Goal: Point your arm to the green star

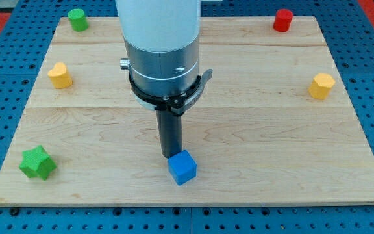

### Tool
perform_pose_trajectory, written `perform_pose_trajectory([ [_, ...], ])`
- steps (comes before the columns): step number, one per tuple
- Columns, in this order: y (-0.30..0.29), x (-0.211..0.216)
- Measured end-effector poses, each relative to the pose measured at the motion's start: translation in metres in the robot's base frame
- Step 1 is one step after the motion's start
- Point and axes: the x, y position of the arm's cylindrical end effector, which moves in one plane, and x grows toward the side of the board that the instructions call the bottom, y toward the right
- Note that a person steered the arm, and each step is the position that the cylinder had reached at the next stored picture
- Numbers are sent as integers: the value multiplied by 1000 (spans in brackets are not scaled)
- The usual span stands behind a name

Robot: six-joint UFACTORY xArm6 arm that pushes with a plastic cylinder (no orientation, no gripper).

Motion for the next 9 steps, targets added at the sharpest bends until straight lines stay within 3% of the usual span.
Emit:
perform_pose_trajectory([
  [2, -71, -58],
  [3, -105, -65],
  [6, -215, -61],
  [9, -230, -39],
])
